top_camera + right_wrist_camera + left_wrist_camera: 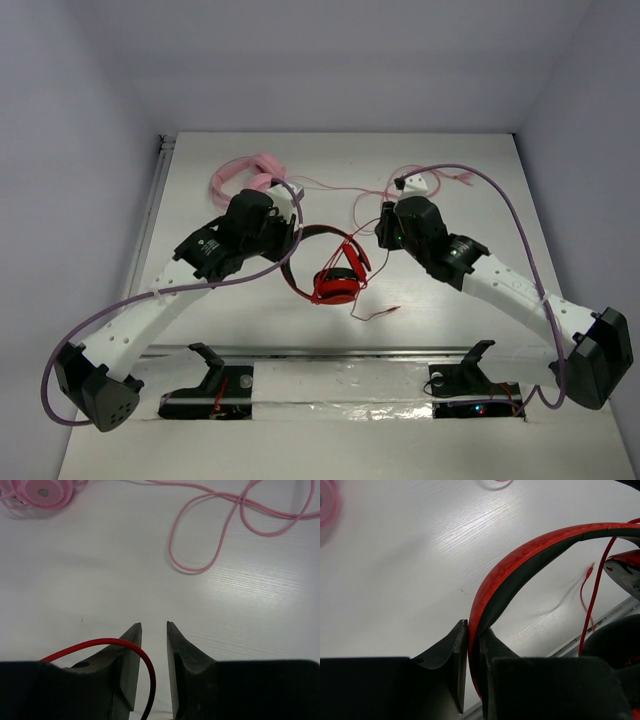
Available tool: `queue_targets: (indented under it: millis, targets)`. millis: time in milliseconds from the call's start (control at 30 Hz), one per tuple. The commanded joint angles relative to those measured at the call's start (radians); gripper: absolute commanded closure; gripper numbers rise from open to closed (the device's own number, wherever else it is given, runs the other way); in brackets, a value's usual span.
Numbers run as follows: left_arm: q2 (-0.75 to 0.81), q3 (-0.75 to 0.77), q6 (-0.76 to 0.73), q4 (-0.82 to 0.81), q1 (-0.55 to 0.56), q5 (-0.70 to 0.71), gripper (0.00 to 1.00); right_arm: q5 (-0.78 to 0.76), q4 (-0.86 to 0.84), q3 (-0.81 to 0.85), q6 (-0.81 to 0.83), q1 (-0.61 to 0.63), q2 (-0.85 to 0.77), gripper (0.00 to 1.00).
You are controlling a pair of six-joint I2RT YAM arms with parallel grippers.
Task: Wrap the headphones
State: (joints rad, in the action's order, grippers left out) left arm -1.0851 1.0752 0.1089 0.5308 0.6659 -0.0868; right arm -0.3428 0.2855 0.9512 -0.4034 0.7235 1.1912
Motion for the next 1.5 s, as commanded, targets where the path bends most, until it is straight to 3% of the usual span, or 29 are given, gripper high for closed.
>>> queue_targets:
  millis: [0,67,267,367,733,867,1067,1400,1467]
  targets:
    - [0.019,0.089,-0.008,0.002,-0.002,0.026,1.0,0.022,-0.055,-0.014,-0.018,-0.036,-0.033,0.66]
    - [0.03,0.086,-0.006,-0.043,-0.002,-0.037,1.0,0.016,-0.057,-0.014,-0.023,-0.05,-0.012,0.66]
    - [0.033,0.134,0.024,-0.038,-0.002,0.078,1.0,0.028,-0.085,-0.019,-0.061,-0.099,0.062,0.7]
    - [0.044,0.152,0.041,-0.061,-0.002,0.065,1.0,0.034,-0.106,-0.019,-0.075,-0.119,0.09,0.82]
    - [0.028,0.282,0.124,-0.132,-0.011,-0.221,1.0,0.134,-0.223,-0.055,-0.08,-0.139,0.153,0.78]
    - [0.033,0.318,0.173,-0.152,-0.04,-0.127,1.0,0.241,-0.327,-0.117,-0.074,-0.139,0.093,0.81]
    - [0.019,0.299,0.287,-0.273,-0.06,-0.099,1.0,0.487,-0.561,-0.25,-0.141,-0.139,0.041,0.82]
    - [0.008,0.298,0.386,-0.396,-0.06,0.042,1.0,0.705,-0.853,-0.334,-0.258,-0.121,0.142,0.88]
    - [-0.001,0.307,0.397,-0.414,-0.06,0.061,1.0,0.708,-0.894,-0.35,-0.284,-0.096,0.168,0.98]
